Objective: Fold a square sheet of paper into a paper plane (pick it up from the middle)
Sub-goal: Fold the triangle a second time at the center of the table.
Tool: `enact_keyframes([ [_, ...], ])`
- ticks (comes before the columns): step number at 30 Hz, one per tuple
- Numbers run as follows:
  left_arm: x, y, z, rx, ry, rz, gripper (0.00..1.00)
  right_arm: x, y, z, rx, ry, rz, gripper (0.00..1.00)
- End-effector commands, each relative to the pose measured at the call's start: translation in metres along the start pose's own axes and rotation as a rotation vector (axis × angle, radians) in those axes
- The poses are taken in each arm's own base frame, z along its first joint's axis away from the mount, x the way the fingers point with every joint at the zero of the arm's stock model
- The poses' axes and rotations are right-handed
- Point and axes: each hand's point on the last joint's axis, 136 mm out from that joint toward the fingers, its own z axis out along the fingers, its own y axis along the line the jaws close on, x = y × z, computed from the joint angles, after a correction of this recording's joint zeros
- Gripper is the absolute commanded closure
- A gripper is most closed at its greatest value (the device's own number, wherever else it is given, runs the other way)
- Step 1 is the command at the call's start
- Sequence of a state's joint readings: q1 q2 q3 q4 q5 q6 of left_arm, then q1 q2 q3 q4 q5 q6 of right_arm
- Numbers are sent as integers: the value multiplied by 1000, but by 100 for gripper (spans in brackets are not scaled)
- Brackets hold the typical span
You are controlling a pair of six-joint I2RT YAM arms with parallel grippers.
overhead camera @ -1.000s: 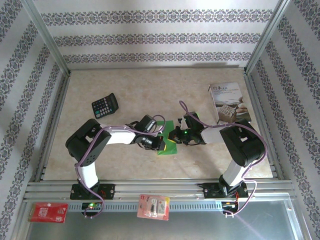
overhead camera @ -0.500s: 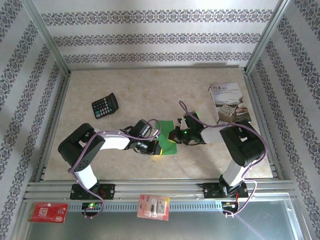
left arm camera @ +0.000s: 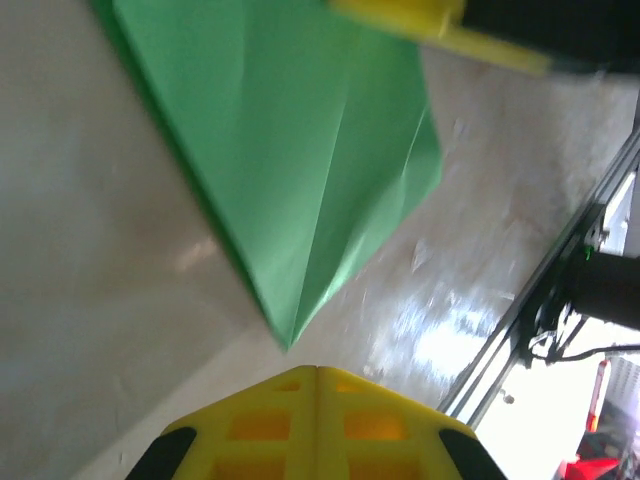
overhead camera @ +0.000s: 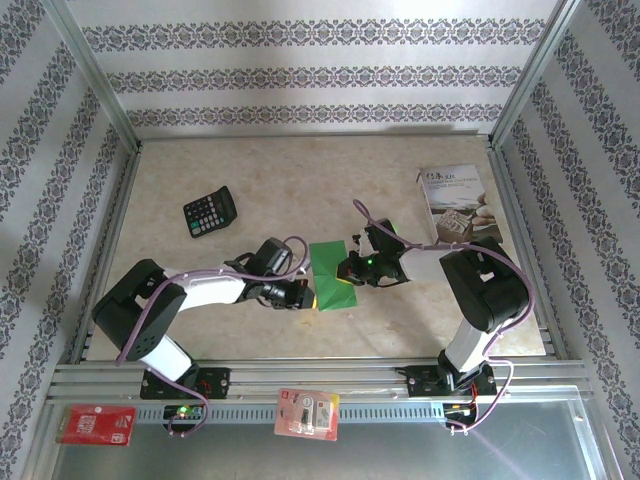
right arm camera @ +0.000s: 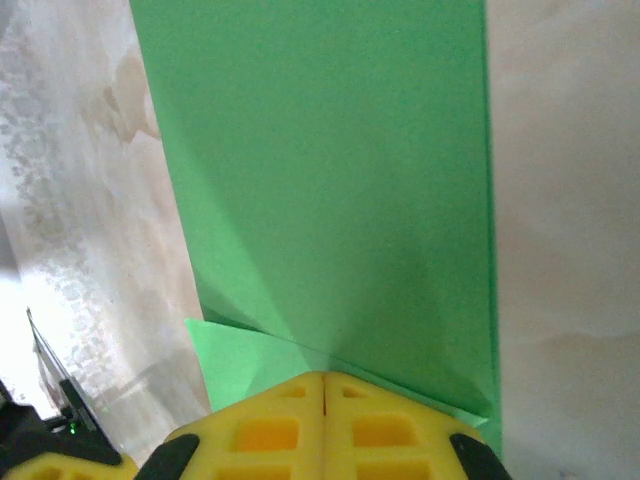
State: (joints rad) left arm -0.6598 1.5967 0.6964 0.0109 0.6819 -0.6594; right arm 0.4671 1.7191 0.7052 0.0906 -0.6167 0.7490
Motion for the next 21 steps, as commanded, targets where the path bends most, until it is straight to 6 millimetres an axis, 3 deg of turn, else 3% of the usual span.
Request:
enact_keyframes([
  [1,-33,-7,5,-12,-52,-21,99,4,13,-12,-14,26,-71,97],
  [5,-49,3,16,-59,-53,-23,100,8,14,-35,14,-9,-83,92],
  [10,-54,27,22,-111,-25,-38,100,26,-9,-62,206,-67,-68,83],
  [16,-51,39,27,-134,5,-32,100,47,-13,-62,271,-115,-14,71],
  [21,-42,50,29,-161,21,-34,100,60,-15,-50,290,-122,14,68],
])
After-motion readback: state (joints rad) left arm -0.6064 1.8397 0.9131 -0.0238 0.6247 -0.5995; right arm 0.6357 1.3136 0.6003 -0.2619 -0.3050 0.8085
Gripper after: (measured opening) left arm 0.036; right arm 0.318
